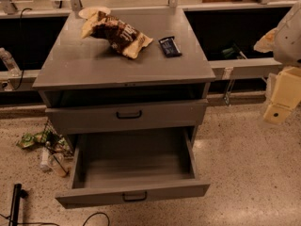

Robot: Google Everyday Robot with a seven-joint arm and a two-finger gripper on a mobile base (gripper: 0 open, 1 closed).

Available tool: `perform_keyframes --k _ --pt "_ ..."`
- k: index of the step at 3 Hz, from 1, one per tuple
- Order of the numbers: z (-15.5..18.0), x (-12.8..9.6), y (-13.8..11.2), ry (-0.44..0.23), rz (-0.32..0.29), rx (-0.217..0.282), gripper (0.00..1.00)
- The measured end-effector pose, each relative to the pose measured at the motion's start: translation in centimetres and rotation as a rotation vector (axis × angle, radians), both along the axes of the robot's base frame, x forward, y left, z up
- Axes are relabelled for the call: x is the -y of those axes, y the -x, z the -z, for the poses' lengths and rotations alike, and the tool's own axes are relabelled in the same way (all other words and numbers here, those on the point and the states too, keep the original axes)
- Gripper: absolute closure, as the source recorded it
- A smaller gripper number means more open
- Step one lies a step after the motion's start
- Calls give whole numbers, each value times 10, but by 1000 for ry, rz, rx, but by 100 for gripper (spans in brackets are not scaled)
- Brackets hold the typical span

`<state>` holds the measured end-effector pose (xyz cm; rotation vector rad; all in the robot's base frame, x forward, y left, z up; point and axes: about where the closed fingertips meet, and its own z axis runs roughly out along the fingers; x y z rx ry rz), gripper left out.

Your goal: Place rxbar blueberry into middle drawer

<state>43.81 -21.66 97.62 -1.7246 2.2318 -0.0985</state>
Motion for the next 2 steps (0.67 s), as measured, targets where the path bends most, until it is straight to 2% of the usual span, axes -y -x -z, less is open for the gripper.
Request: perform_keyframes --k 1,2 --pt "0 0 0 0 0 2 0" --pt "-5 -12 -31 -68 -37 53 0"
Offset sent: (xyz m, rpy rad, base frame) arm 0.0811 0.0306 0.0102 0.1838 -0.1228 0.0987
